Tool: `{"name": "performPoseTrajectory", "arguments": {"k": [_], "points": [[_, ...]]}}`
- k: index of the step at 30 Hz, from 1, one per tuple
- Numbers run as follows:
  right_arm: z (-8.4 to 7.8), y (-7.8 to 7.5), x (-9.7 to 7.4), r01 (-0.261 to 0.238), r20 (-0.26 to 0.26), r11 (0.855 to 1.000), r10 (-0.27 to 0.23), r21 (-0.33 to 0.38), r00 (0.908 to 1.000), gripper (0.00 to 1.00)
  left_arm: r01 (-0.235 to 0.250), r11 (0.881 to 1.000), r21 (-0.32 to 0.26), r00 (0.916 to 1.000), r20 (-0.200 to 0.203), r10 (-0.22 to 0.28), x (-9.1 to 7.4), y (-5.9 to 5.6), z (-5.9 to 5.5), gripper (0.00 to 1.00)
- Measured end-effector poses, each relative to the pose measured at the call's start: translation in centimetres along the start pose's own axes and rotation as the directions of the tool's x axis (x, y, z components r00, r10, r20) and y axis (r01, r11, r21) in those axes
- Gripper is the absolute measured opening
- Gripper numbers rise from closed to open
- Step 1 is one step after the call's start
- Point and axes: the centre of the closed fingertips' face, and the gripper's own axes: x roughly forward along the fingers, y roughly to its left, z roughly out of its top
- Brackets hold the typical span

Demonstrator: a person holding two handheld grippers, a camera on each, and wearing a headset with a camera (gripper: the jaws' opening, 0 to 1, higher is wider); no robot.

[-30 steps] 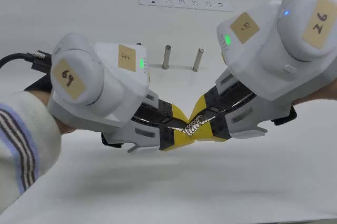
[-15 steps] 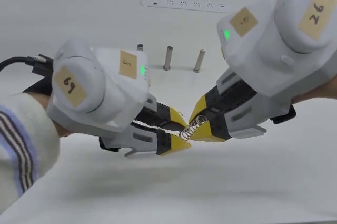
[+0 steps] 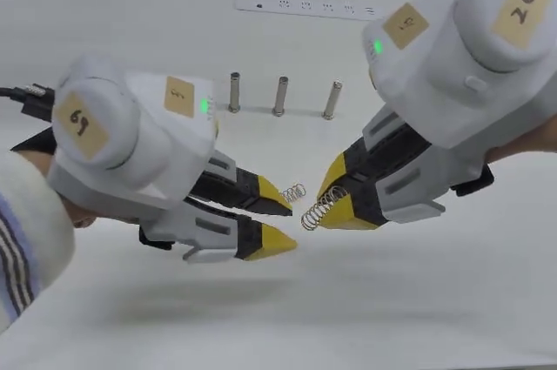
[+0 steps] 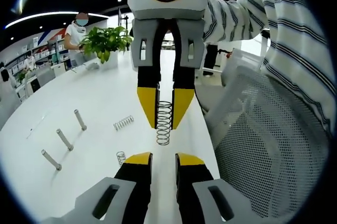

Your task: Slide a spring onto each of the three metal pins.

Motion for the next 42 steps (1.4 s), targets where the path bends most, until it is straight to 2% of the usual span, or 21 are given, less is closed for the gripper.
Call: {"name": "performPoseTrajectory", "arguments": {"k": [3,11,14,23,26,29,33,37,38,40,42], "points": [[-0.3,0.1,0.0,-0.008,-0.017,1.0,0.008,0.02,0.9998,0.08,0.003,1.0,-0.021,0.9997,-0.023,-0.003,-0.6,0.0,-0.9,0.16],[-0.3,0.1,-0.1,-0.01,-0.019,0.999,0.011,0.05,0.9997,0.08,-0.05,0.995,-0.082,0.9987,-0.008,0.05,-2.3,1.2,-1.7,0.27],[-0.4,-0.1,0.0,-0.011,-0.024,0.998,0.013,0.064,0.9996,0.08,-0.046,0.993,-0.108,0.9989,-0.014,0.045,-2.8,1.2,-2.2,0.33],[-1.0,0.3,0.1,-0.022,-0.052,0.999,0.025,0.04,0.9984,0.08,-0.114,0.981,-0.159,0.9933,-0.034,0.11,-4.2,2.3,-3.6,0.5],[-1.1,0.3,0.1,-0.022,-0.054,0.999,0.024,0.04,0.9982,0.08,-0.132,0.974,-0.185,0.9913,-0.022,0.13,-4.5,2.6,-3.5,0.58],[-1.1,0.3,0.1,-0.022,-0.054,0.999,0.024,0.034,0.9983,0.08,-0.152,0.971,-0.185,0.9882,-0.016,0.152,-4.8,3.0,-3.4,0.66],[-1.2,0.1,0.1,-0.013,-0.058,1.0,0.014,0.02,0.9982,0.08,-0.209,0.961,-0.182,0.9775,-0.009,0.211,-5.3,3.8,-3.2,0.75],[-1.2,0.1,0.1,-0.014,-0.056,1.0,0.015,0.023,0.9983,0.08,-0.236,0.948,-0.212,0.9695,0.013,0.245,-5.7,4.2,-3.1,0.85],[-1.2,0.1,0.1,-0.015,-0.056,1.0,0.016,0.022,0.9983,0.08,-0.248,0.945,-0.214,0.9656,0.025,0.259,-5.8,4.5,-3.0,0.86],[-1.2,0.0,0.1,-0.012,-0.055,1.0,0.013,0.022,0.9984,0.08,-0.27,0.93,-0.249,0.9564,0.044,0.289,-6.0,4.9,-2.9,0.9],[-1.3,-0.1,0.1,-0.01,-0.058,1.0,0.011,0.021,0.9983,0.08,-0.29,0.925,-0.245,0.9495,0.048,0.31,-6.1,5.3,-3.0,0.97]]}}
